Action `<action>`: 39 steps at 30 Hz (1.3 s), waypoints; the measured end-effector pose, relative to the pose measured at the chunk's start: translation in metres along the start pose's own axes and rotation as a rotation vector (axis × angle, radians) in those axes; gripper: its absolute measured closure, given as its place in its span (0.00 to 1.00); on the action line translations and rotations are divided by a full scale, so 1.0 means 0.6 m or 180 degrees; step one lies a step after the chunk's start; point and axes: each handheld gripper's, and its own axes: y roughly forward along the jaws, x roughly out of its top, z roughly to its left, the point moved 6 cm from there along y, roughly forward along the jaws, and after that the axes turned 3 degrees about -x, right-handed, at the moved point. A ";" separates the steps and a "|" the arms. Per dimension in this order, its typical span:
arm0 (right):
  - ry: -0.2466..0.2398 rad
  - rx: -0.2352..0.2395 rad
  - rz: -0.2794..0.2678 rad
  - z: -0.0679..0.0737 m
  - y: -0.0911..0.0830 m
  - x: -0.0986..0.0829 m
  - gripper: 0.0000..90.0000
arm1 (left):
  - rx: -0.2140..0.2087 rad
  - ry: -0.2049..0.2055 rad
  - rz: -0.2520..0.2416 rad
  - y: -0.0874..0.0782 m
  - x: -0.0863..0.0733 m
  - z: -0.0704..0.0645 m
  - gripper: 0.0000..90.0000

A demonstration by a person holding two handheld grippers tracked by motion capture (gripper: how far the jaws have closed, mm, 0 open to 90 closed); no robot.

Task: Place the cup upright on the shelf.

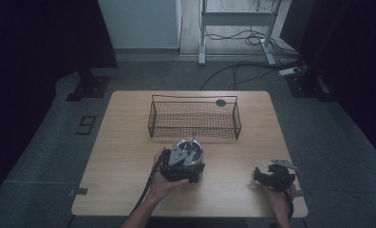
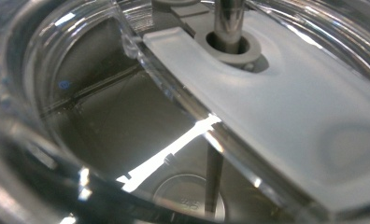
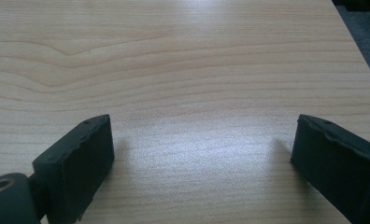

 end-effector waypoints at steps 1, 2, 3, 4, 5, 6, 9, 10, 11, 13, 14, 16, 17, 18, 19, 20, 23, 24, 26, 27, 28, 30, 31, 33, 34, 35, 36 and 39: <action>0.0001 -0.0001 -0.0001 0.000 0.000 0.000 0.06 | 0.0012 -0.0005 -0.0001 -0.002 0.001 0.002 0.04; 0.0002 -0.0002 -0.0001 0.000 0.000 0.000 0.06 | 0.0025 -0.0018 -0.0008 -0.004 0.003 0.006 0.04; 0.0002 -0.0002 -0.0001 0.000 0.000 0.000 0.06 | 0.0025 -0.0018 -0.0008 -0.004 0.003 0.006 0.04; 0.0003 -0.0002 -0.0001 0.000 0.000 0.000 0.06 | 0.0038 -0.0027 -0.0007 -0.006 0.004 0.009 0.04; 0.0003 -0.0002 -0.0001 0.000 0.000 0.000 0.06 | 0.0038 -0.0027 -0.0007 -0.006 0.004 0.009 0.04; 0.0001 -0.0004 -0.0004 0.000 0.000 0.000 0.07 | 0.0057 -0.0036 0.0004 -0.008 0.007 0.015 0.04; 0.0000 -0.0004 -0.0006 0.000 0.000 0.000 0.07 | 0.0076 -0.0037 0.0010 -0.009 0.011 0.020 0.04; 0.0001 -0.0006 -0.0006 -0.001 0.000 0.000 0.07 | 0.0095 -0.0035 0.0011 -0.010 0.013 0.024 0.04; 0.0007 -0.0007 -0.0010 0.000 0.000 0.000 0.07 | 0.0105 -0.0029 0.0013 -0.011 0.015 0.026 0.04; 0.0011 -0.0007 -0.0006 0.000 0.000 0.000 0.07 | 0.0129 -0.0040 0.0008 -0.012 0.018 0.032 0.04; 0.0012 -0.0006 -0.0005 0.000 0.000 0.000 0.07 | 0.0136 -0.0048 0.0007 -0.013 0.020 0.035 0.04; 0.0011 -0.0006 -0.0005 0.000 0.000 0.000 0.07 | 0.0145 -0.0073 0.0004 -0.013 0.022 0.040 0.04; 0.0012 -0.0006 -0.0005 0.000 0.000 0.000 0.07 | 0.0146 -0.0085 0.0003 -0.014 0.022 0.043 0.04; 0.0012 -0.0006 -0.0005 0.000 0.000 0.000 0.07 | 0.0148 -0.0099 0.0004 -0.014 0.023 0.046 0.04; 0.0012 -0.0006 -0.0005 0.000 0.000 0.000 0.07 | 0.0150 -0.0104 0.0007 -0.014 0.024 0.047 0.04; 0.0009 -0.0006 -0.0004 0.000 0.000 0.000 0.07 | 0.0170 -0.0116 0.0010 -0.015 0.025 0.051 0.04; 0.0010 -0.0006 -0.0004 0.000 0.000 0.000 0.07 | 0.0181 -0.0131 0.0021 -0.015 0.026 0.055 0.04; 0.0008 -0.0006 -0.0004 0.000 0.000 0.000 0.07 | 0.0183 -0.0137 0.0022 -0.015 0.027 0.057 0.04; 0.0010 -0.0006 -0.0004 0.000 0.000 0.000 0.07 | 0.0176 -0.0161 0.0020 -0.016 0.030 0.061 0.04; 0.0009 -0.0006 -0.0004 0.000 0.000 0.000 0.07 | 0.0169 -0.0176 0.0019 -0.016 0.031 0.062 0.04; 0.0009 -0.0006 -0.0005 0.000 0.000 0.000 0.07 | 0.0162 -0.0186 0.0013 -0.017 0.035 0.066 0.04; 0.0011 -0.0007 -0.0010 0.000 0.000 0.000 0.07 | 0.0170 -0.0199 0.0008 -0.018 0.038 0.068 0.04; 0.0011 -0.0008 -0.0006 0.000 0.000 0.000 0.07 | 0.0169 -0.0205 0.0007 -0.020 0.042 0.072 0.04; 0.0011 -0.0011 -0.0007 -0.001 0.000 0.000 0.07 | 0.0154 -0.0227 -0.0004 -0.021 0.044 0.074 0.04; 0.0012 -0.0011 -0.0006 -0.001 0.000 0.000 0.07 | 0.0135 -0.0246 -0.0018 -0.022 0.046 0.075 0.04; 0.0013 -0.0012 -0.0007 -0.001 0.000 0.000 0.07 | 0.0172 -0.0248 -0.0036 -0.023 0.051 0.080 0.04; 0.0013 -0.0012 -0.0007 -0.001 0.000 0.000 0.07 | 0.0172 -0.0248 -0.0036 -0.023 0.051 0.080 0.04; 0.0017 -0.0012 -0.0008 -0.001 0.000 0.000 0.07 | 0.0267 -0.0201 -0.0052 -0.025 0.060 0.087 0.04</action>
